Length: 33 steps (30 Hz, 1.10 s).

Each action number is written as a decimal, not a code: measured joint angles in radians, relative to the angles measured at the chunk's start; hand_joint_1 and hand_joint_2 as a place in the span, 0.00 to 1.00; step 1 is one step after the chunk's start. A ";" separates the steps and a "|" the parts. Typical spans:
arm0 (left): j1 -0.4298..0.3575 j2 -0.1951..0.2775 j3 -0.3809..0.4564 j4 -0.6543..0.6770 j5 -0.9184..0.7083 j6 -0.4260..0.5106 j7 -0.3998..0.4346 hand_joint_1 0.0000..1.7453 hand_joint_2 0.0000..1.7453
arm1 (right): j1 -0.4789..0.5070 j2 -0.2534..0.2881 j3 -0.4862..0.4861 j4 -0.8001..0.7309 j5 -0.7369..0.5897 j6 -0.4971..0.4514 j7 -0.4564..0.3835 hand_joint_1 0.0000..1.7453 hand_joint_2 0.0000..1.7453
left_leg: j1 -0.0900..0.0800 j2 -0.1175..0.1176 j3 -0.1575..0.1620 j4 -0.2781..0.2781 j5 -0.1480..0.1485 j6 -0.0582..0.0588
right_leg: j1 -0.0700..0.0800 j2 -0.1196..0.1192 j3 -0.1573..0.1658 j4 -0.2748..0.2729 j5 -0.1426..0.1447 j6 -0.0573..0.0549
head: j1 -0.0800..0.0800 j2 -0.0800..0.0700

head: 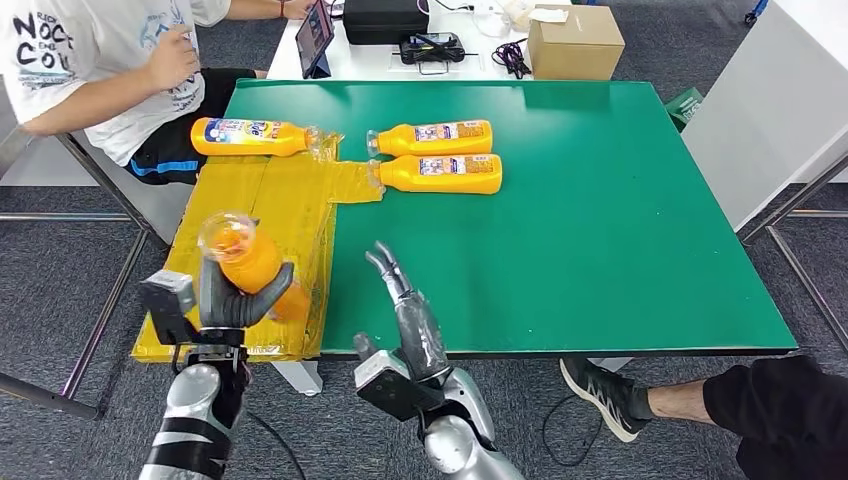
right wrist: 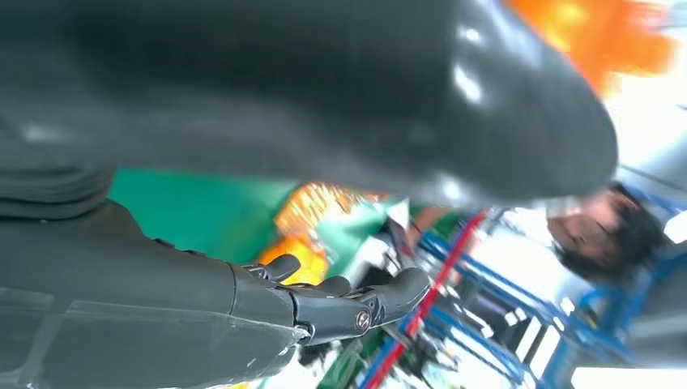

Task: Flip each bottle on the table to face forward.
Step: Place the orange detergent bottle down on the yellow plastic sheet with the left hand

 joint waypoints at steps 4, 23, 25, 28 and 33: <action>-0.069 0.030 -0.038 0.013 -0.496 0.279 0.023 1.00 1.00 | 0.001 -0.001 0.000 -0.089 -0.035 -0.015 -0.015 0.00 0.00 | 0.000 0.000 0.000 0.000 0.000 0.000 | 0.000 0.000 0.001 0.000 0.000 0.000 | 0.000 0.000; -0.405 0.187 -0.358 0.592 -1.128 0.304 0.170 1.00 1.00 | 0.002 -0.023 0.068 -0.216 -0.060 0.033 -0.044 0.00 0.00 | 0.000 0.001 0.000 0.000 0.001 0.000 | 0.000 0.001 0.000 0.001 0.000 0.000 | 0.000 0.000; -0.416 0.195 -0.374 0.638 -1.122 0.288 0.165 1.00 1.00 | 0.002 -0.025 0.072 -0.211 -0.064 0.038 -0.048 0.00 0.00 | 0.000 0.001 0.000 0.000 0.001 0.000 | 0.000 0.001 0.001 0.001 0.000 0.000 | 0.000 0.000; -0.425 0.202 -0.388 0.686 -1.113 0.275 0.161 1.00 1.00 | 0.002 -0.027 0.077 -0.205 -0.065 0.043 -0.048 0.00 0.00 | 0.000 0.001 0.000 0.000 0.001 0.000 | 0.000 0.001 0.001 0.001 0.000 0.000 | 0.000 0.000; -0.432 0.205 -0.395 0.746 -1.047 0.212 0.137 1.00 1.00 | 0.002 -0.028 0.088 -0.193 -0.065 0.061 -0.047 0.00 0.00 | 0.000 0.001 0.000 0.000 0.001 0.000 | 0.000 0.001 0.001 0.001 0.000 0.000 | 0.000 0.000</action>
